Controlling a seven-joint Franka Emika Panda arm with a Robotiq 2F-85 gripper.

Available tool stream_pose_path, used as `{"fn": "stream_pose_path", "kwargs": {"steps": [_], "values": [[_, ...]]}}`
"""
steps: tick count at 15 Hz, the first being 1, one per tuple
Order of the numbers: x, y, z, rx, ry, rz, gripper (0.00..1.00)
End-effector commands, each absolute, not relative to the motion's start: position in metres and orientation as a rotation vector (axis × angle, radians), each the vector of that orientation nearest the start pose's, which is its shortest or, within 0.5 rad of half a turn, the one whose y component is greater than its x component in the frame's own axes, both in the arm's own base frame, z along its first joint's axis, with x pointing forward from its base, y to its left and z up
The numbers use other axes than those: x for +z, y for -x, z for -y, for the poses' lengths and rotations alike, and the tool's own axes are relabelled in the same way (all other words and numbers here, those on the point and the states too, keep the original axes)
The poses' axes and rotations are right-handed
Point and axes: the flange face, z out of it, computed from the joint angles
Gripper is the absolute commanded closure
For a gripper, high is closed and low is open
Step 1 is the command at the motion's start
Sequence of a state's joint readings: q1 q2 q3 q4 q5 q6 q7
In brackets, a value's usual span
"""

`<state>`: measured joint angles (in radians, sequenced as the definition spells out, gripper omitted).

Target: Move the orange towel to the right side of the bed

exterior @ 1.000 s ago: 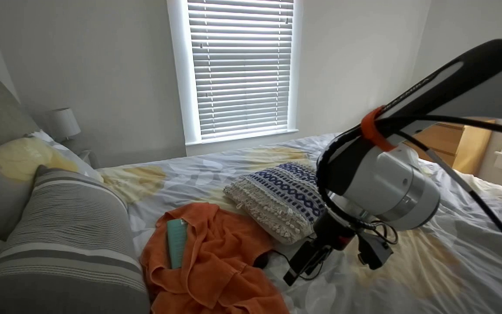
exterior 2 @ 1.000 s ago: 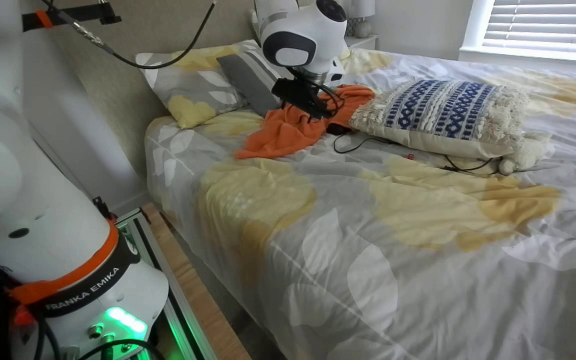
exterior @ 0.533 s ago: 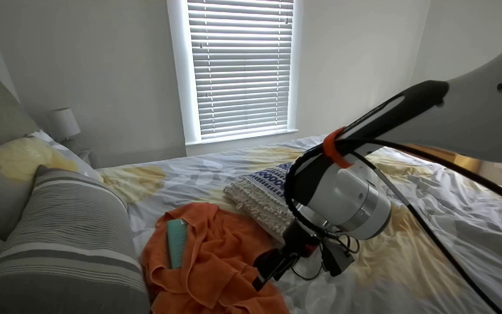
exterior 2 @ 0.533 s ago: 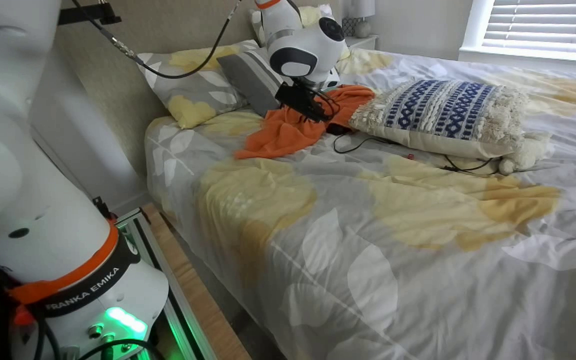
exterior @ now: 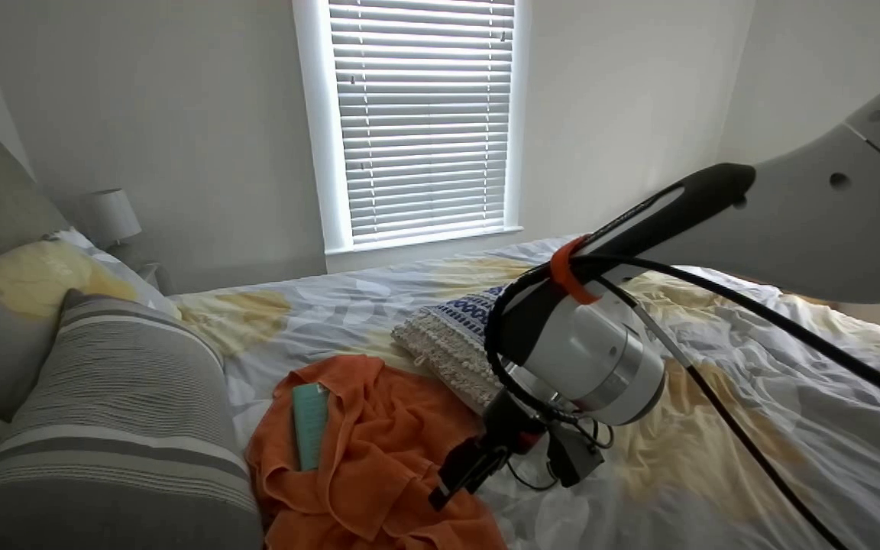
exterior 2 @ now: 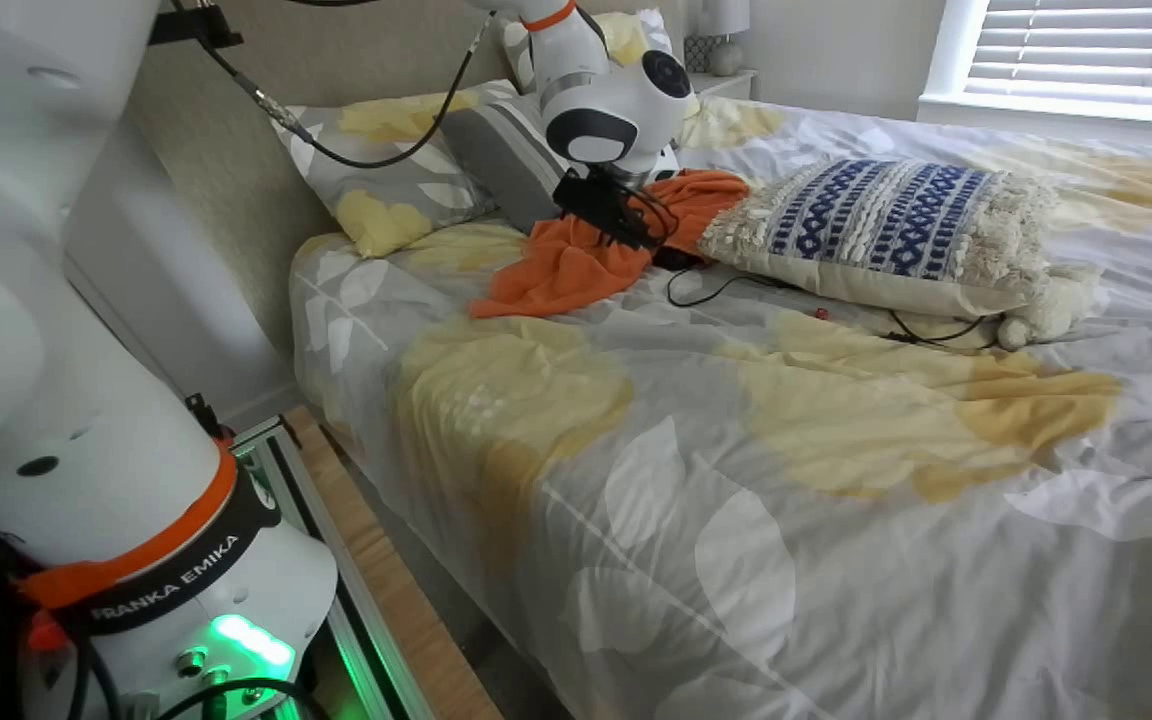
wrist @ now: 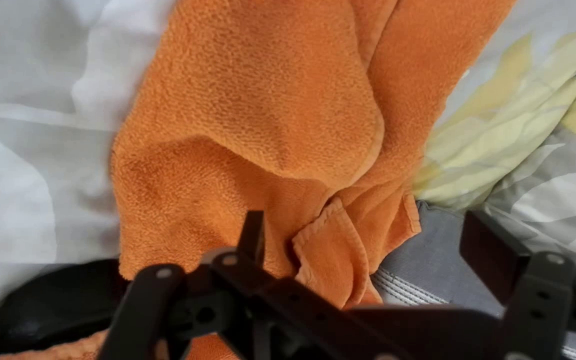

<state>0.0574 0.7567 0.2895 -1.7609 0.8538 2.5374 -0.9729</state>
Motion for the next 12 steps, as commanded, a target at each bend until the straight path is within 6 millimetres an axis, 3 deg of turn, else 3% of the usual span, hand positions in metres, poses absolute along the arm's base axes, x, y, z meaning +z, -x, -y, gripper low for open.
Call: {"fn": "stream_pose_path", "kwargs": {"steps": [1,8,12], "values": [[0.151,-0.628,-0.203,-0.263,2.404,0.634,0.00],[0.138,-0.636,-0.215,-0.278,2.421,0.677,0.00],[0.123,-0.626,-0.228,-0.190,2.496,0.709,0.00]]}}
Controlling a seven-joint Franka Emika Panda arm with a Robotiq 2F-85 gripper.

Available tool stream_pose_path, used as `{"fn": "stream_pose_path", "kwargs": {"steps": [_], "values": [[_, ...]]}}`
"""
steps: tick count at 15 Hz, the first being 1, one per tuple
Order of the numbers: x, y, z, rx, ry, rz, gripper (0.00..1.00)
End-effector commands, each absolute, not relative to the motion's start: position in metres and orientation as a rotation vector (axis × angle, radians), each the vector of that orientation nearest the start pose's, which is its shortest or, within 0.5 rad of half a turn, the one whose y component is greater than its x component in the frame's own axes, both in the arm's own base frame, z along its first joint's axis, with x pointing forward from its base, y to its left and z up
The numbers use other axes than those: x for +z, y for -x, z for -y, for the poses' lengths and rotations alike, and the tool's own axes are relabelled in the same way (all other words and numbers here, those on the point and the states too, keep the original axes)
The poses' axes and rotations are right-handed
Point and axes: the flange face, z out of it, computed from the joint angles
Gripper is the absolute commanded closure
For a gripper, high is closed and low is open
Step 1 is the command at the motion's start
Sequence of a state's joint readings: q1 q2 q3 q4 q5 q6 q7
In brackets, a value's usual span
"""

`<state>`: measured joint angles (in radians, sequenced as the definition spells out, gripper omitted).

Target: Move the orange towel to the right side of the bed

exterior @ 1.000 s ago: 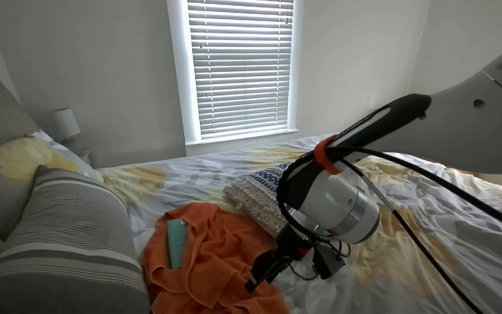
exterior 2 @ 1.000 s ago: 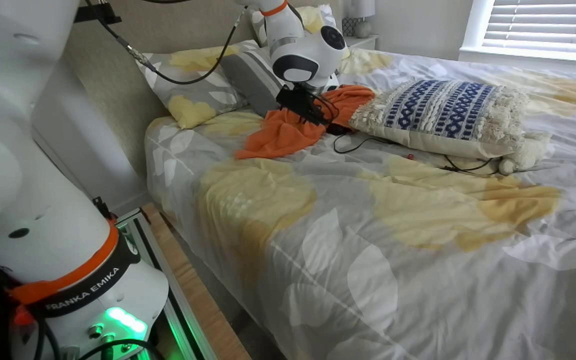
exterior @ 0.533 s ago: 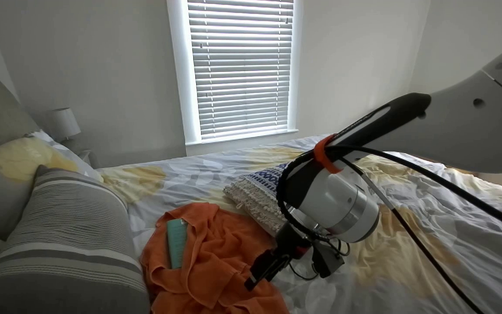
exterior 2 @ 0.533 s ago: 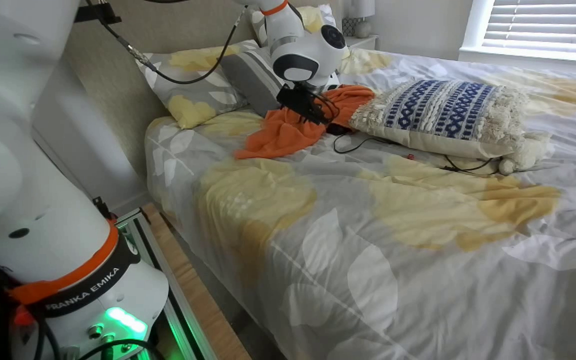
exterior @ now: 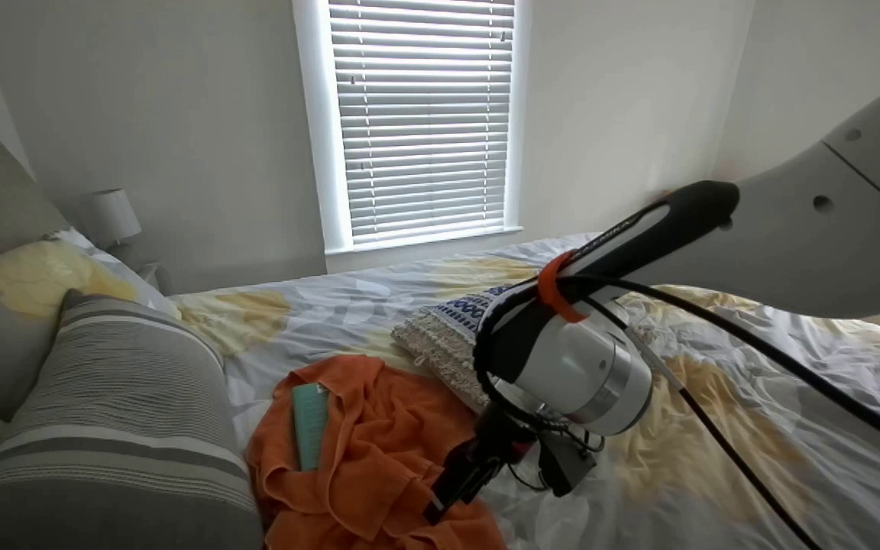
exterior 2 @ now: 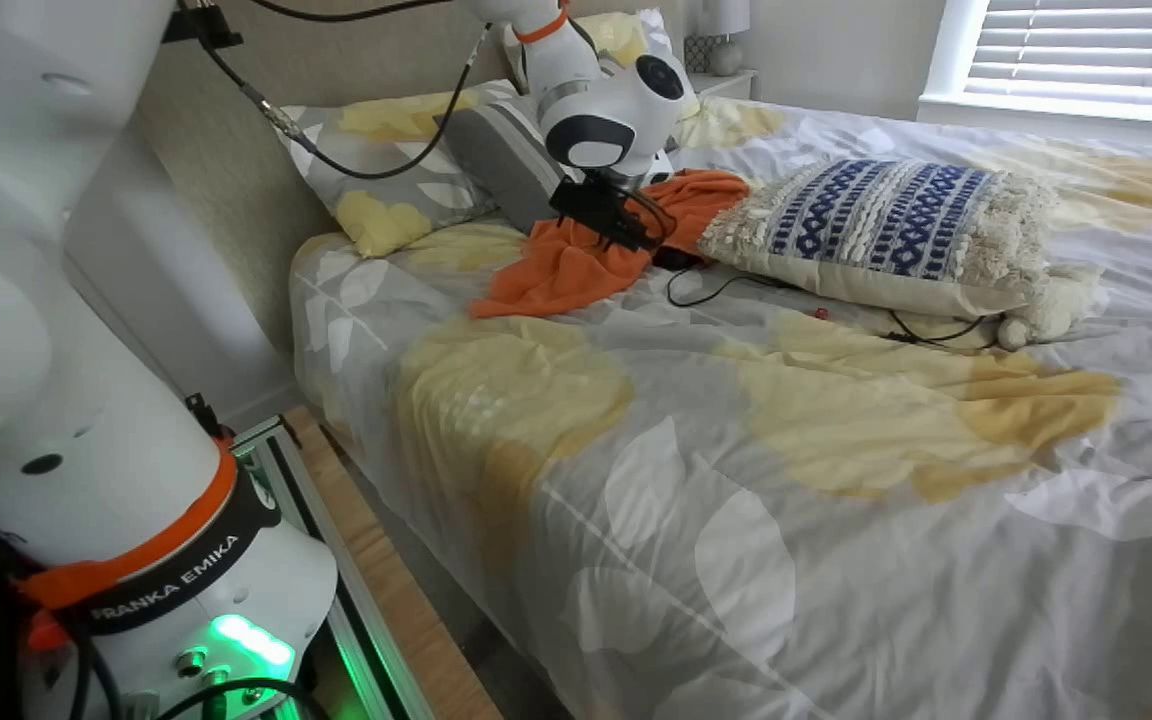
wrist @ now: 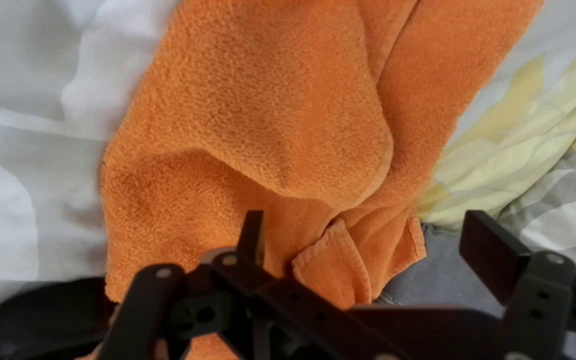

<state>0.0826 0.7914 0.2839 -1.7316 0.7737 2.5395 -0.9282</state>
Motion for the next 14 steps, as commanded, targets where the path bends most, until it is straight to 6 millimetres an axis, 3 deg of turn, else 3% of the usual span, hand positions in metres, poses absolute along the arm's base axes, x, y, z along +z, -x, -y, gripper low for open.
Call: {"fn": "stream_pose_path", "kwargs": {"steps": [1,3,5,10,14], "values": [[0.120,-0.625,-0.232,-0.176,2.514,0.720,0.00],[0.113,-0.624,-0.242,-0.182,2.545,0.758,0.00],[0.106,-0.624,-0.249,-0.199,2.577,0.793,0.26],[0.099,-0.631,-0.251,-0.246,2.654,0.813,0.65],[0.109,-0.637,-0.250,-0.262,2.700,0.790,0.95]]}}
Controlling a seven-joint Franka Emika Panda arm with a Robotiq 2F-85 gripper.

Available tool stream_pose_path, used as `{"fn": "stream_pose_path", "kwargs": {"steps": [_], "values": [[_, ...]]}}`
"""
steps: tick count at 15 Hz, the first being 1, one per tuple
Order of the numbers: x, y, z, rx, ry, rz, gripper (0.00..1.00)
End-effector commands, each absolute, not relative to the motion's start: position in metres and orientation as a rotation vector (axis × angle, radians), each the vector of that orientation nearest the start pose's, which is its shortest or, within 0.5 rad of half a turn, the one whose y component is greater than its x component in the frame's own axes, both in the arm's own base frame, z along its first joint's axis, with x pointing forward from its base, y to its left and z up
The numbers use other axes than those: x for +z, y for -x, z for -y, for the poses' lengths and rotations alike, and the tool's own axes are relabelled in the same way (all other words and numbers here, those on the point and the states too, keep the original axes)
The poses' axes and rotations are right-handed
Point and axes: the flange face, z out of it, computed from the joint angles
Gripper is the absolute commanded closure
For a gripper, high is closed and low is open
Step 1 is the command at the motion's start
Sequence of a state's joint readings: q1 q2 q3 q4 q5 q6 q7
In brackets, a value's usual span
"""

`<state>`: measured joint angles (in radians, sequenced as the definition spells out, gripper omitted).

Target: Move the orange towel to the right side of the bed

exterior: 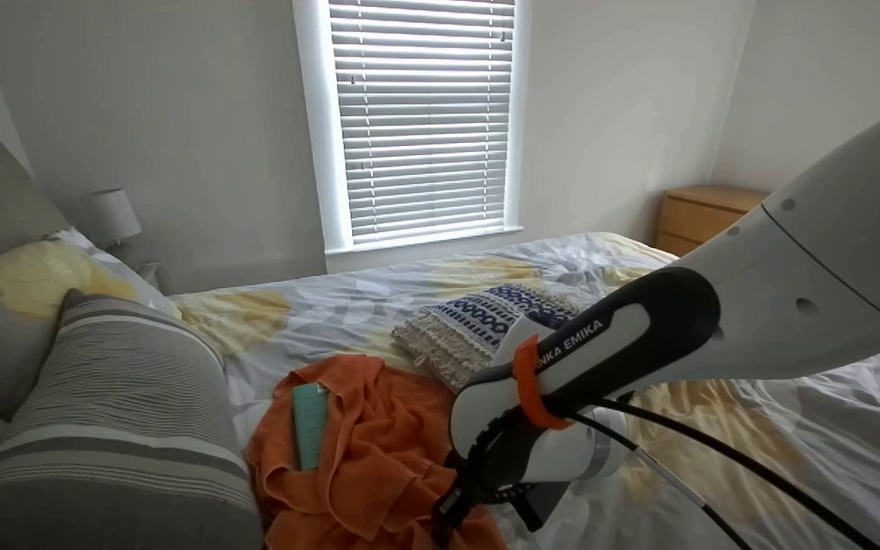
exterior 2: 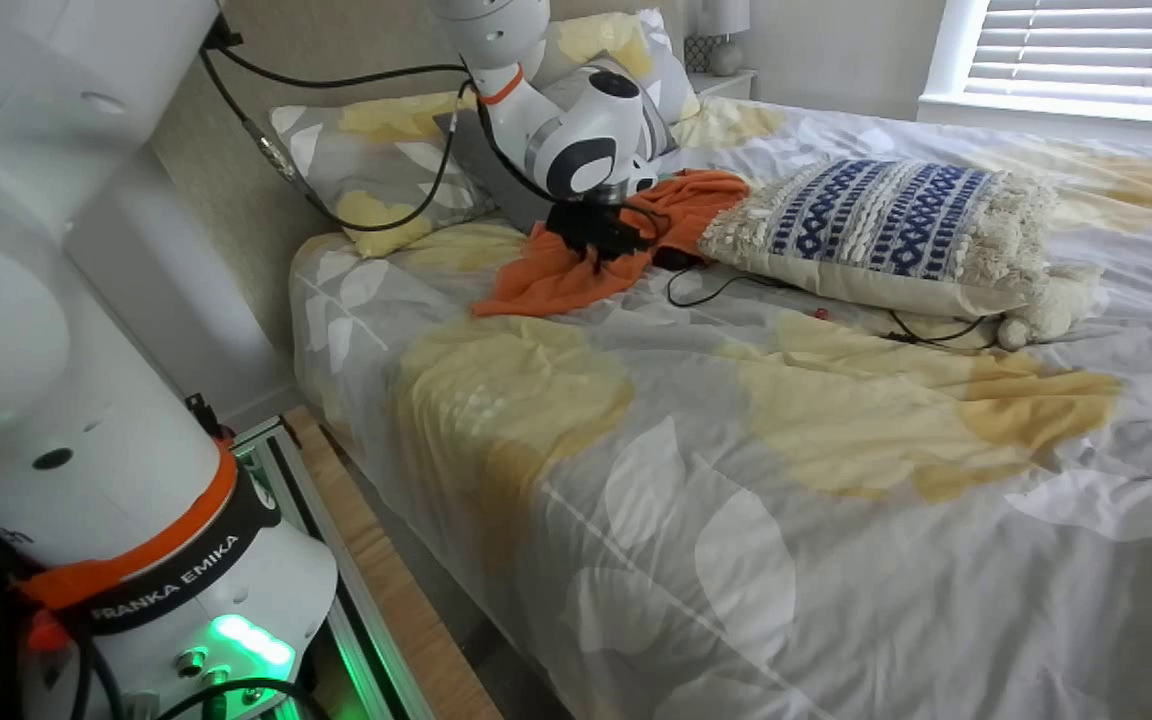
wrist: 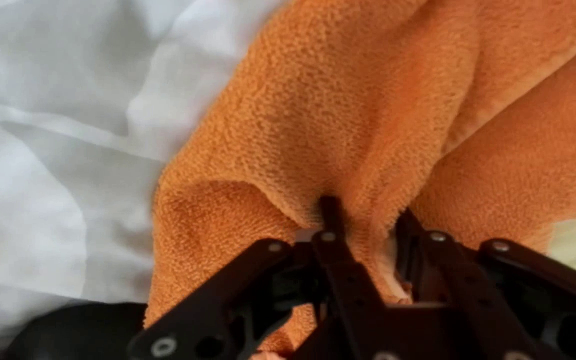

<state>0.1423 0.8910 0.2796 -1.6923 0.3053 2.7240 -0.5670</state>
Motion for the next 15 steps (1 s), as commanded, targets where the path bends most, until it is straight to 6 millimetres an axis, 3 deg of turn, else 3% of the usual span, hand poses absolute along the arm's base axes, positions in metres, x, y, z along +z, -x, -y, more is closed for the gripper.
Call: {"fn": "stream_pose_path", "kwargs": {"steps": [1,4,6,11,15], "values": [[0.116,-0.639,-0.249,-0.262,2.707,0.776,1.00],[0.138,-0.643,-0.240,-0.250,2.724,0.709,1.00],[0.165,-0.642,-0.232,-0.268,2.711,0.670,0.98],[0.257,-0.629,-0.209,-0.317,2.680,0.614,0.98],[0.332,-0.613,-0.175,-0.424,2.674,0.507,0.98]]}}
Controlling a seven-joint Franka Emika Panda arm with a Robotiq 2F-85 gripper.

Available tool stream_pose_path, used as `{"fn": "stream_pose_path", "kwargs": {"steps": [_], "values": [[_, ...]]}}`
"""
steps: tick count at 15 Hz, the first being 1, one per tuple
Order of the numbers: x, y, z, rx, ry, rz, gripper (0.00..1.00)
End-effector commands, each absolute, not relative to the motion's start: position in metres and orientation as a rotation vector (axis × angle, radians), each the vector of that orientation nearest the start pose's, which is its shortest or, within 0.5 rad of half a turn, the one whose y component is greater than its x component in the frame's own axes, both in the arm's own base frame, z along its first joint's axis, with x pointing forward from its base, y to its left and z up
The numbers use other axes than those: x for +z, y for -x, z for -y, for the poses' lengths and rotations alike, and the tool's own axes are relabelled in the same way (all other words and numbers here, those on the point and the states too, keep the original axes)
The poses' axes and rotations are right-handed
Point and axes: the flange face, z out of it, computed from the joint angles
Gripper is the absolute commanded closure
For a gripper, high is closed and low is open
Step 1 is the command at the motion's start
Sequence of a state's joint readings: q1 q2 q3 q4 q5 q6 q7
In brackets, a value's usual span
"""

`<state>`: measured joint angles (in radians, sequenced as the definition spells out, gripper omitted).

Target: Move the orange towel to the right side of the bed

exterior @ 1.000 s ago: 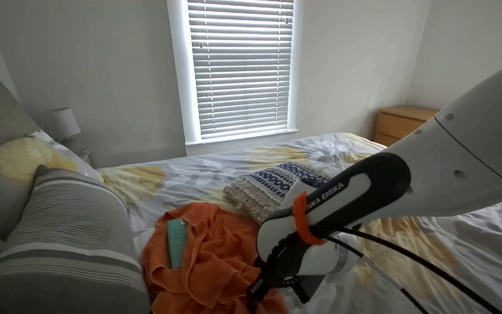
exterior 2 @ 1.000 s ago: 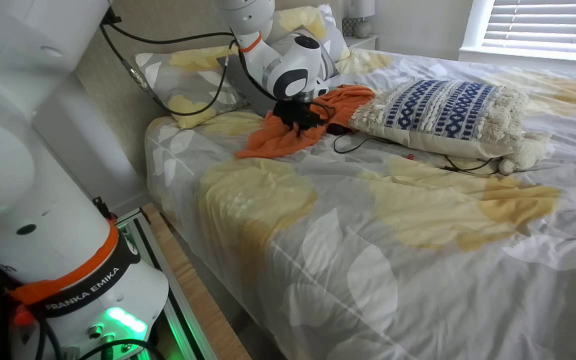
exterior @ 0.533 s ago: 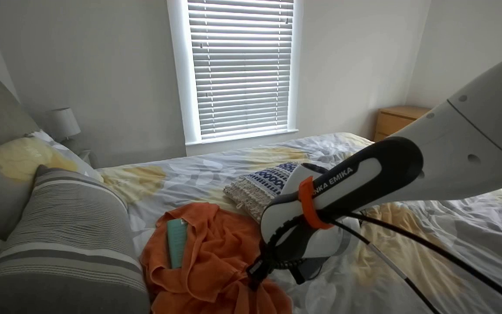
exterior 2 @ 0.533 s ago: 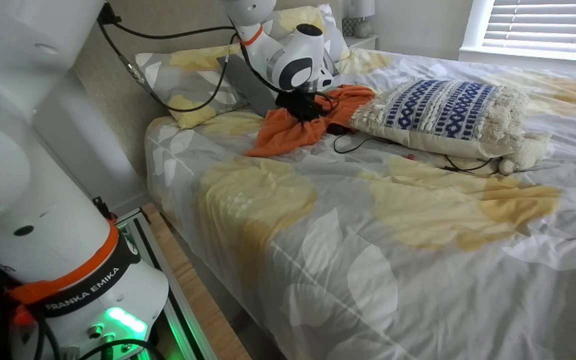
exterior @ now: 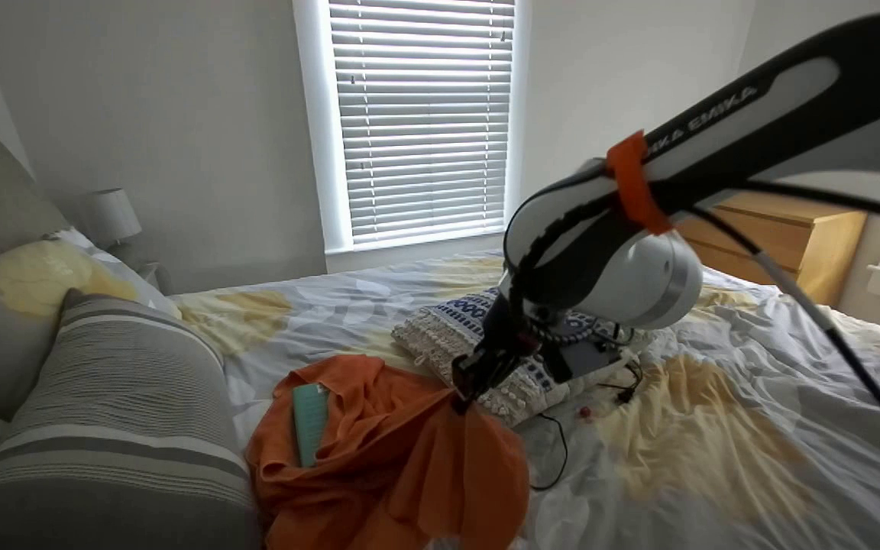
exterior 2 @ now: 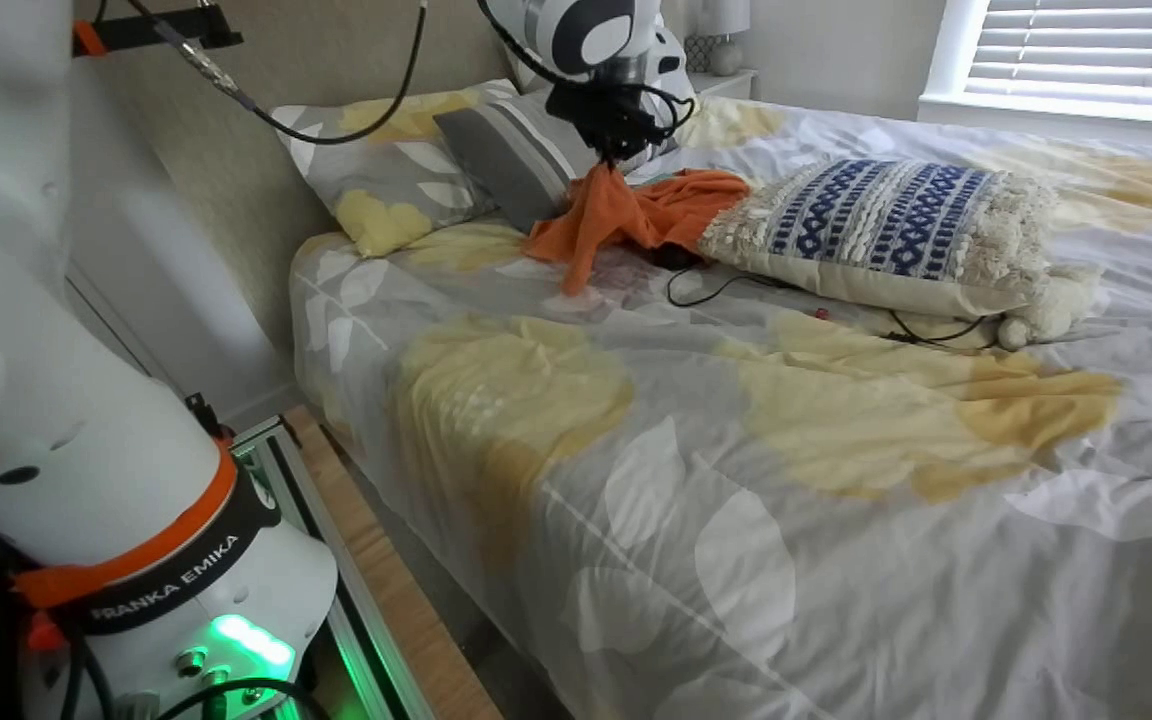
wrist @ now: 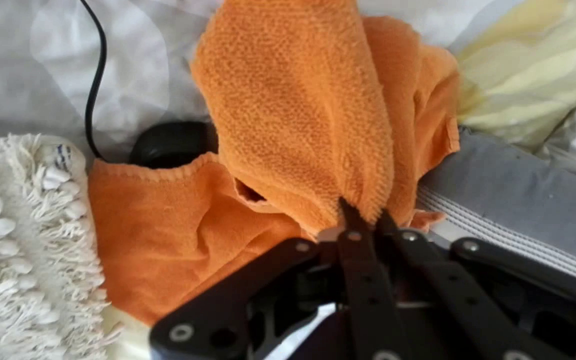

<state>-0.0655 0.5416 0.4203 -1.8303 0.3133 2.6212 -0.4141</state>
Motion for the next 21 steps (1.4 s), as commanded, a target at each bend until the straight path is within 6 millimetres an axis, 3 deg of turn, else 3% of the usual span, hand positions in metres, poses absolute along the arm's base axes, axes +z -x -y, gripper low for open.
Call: {"fn": "stream_pose_path", "kwargs": {"steps": [1,6,12,18,21], "values": [[0.350,-0.610,-0.164,-0.481,2.677,0.460,0.98],[0.436,-0.588,-0.100,-0.795,2.636,0.162,0.98],[0.517,-0.548,-0.012,-1.132,2.501,-0.147,0.98],[0.579,-0.493,0.045,-1.405,2.335,-0.287,0.98],[0.588,-0.472,0.085,-1.531,2.326,-0.424,0.98]]}}
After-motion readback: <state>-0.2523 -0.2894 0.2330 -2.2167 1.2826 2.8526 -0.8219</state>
